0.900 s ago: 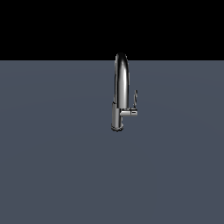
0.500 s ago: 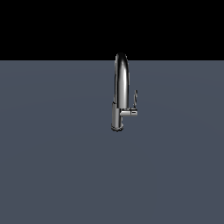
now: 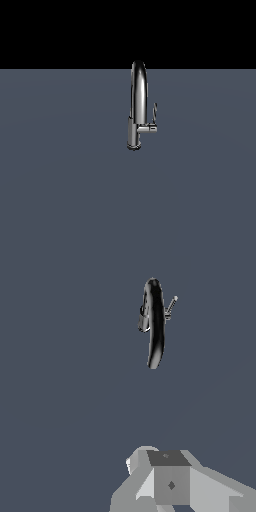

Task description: Turn on the faucet by rotating a designated handle.

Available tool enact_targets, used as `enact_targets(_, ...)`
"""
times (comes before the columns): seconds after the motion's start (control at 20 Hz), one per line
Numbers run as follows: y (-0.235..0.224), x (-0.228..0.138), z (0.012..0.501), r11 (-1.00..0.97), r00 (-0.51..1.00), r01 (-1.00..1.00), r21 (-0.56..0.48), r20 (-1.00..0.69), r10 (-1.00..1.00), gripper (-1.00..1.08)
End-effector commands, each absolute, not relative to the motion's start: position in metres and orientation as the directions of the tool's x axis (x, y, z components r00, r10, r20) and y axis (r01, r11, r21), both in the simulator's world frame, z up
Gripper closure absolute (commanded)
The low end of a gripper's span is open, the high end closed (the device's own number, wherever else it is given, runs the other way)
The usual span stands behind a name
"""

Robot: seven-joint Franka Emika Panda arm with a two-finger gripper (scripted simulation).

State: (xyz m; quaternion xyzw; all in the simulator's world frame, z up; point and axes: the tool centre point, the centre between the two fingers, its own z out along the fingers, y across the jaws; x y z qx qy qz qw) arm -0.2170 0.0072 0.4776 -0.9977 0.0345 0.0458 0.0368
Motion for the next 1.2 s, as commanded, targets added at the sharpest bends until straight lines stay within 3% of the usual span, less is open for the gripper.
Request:
enact_targets(0.0, 0.006, -0.205, 0.476, -0.990, 0.988, -0.102, -0.093, -0.123, -0.090, 1.08)
enact_targets(1.15, -0.022, -0.078, 0.430, -0.834, 0.825, -0.468, -0.294, -0.484, -0.292, 1.08)
